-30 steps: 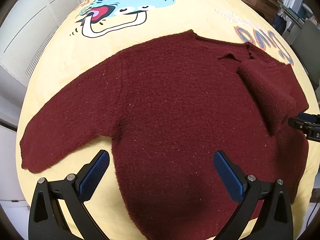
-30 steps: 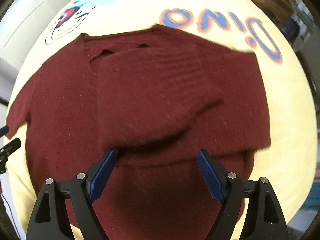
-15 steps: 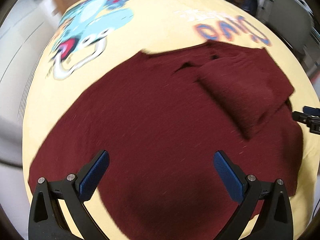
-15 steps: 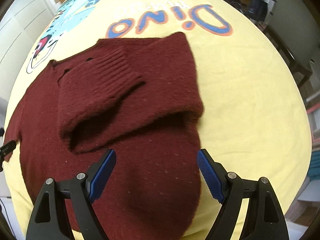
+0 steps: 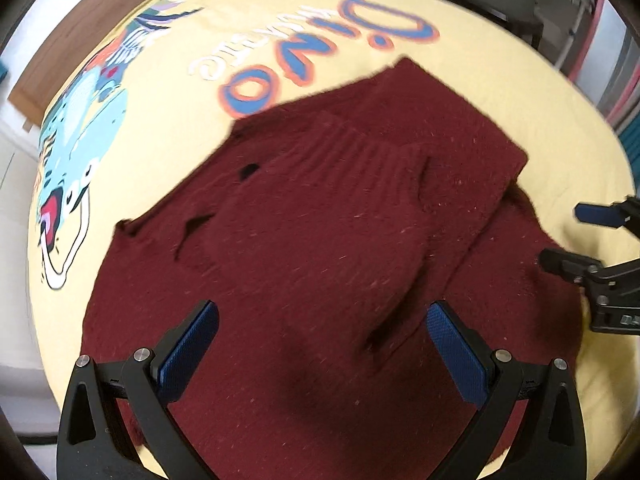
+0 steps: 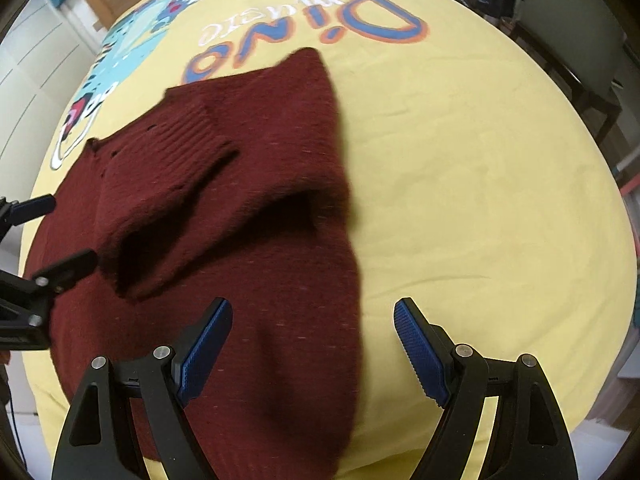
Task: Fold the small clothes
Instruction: 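Move the left tool to the cuff of the other sleeve, then grasp the ribbed cuff with the left tool and fold it across the body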
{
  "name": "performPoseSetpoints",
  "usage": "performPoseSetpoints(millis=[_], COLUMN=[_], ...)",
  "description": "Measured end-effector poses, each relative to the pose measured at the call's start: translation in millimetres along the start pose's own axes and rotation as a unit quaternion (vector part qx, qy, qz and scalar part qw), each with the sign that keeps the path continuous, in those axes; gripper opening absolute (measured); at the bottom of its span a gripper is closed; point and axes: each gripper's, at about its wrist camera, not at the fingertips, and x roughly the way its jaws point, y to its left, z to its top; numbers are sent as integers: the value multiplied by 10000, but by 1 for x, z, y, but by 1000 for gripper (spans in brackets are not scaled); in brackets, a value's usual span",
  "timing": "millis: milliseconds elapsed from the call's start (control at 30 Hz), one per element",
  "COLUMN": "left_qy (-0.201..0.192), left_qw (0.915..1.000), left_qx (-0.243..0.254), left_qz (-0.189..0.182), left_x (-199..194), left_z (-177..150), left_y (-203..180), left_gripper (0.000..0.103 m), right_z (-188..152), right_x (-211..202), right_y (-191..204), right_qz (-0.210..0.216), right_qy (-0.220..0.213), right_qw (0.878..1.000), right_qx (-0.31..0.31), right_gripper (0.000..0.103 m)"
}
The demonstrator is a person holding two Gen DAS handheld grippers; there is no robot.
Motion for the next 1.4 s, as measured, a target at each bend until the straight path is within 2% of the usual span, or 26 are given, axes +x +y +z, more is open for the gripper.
performPoseSetpoints(millis=[267, 433, 500, 533, 567, 600, 633, 700, 800, 933, 1033, 1100, 1200, 1233, 1367, 1400], left_qy=[428, 717, 897, 941, 931, 864, 806, 685, 275, 26, -34, -121, -244, -228, -3, 45], left_qw=[9979, 9972, 9959, 9954, 9953, 9958, 9963, 9963, 9956, 9871, 9817, 9773, 9679, 9655, 9515, 9491], left_qx=[348, 80, -112, -154, -189, -215, -251, -419, -838, -1473, -1829, -2068, -2426, -2517, -2955, -3021], left_qz=[345, 185, 10, -100, -191, -192, -186, -313, -321, -633, -526, -452, -602, -627, -853, -891], left_x=[51, 74, 83, 86, 86, 83, 80, 71, 46, 27, 25, 20, 17, 13, 14, 13], left_z=[31, 53, 60, 64, 66, 67, 68, 67, 56, 30, 6, -20, -44, -45, -90, -93], left_y=[-21, -14, -6, -2, 2, 6, 10, 21, 55, 102, 131, 137, 141, 138, 144, 138], left_gripper=[101, 84, 72, 60, 42, 29, 9, 9, 9, 9, 9, 10, 10, 10, 11, 11], right_z=[-6, -9, -10, -10, -11, -11, -10, -10, -9, -9, -11, -12, -14, -14, -17, -18], right_x=[6, 8, 9, 10, 11, 12, 12, 13, 12, 9, 6, 5, 4, 4, 6, 6], right_y=[-23, -28, -28, -29, -29, -29, -29, -30, -30, -27, -25, -21, -16, -14, -5, -2], right_qz=[120, 202, 223, 233, 240, 233, 227, 218, 187, 176, 186, 199, 182, 177, 108, 78], right_qy=[76, 91, 113, 123, 132, 135, 133, 132, 132, 95, 77, 61, 35, 50, 117, 120], right_qw=[9995, 9992, 9991, 9990, 9990, 9989, 9989, 9988, 9988, 9988, 9988, 9990, 9991, 9991, 9993, 9994], right_qx=[265, 345, 354, 359, 366, 376, 385, 410, 424, 449, 438, 402, 394, 391, 337, 305], right_gripper=[84, 84, 84, 84, 84, 84, 84, 84, 84, 84, 84, 84, 84, 84, 84, 84])
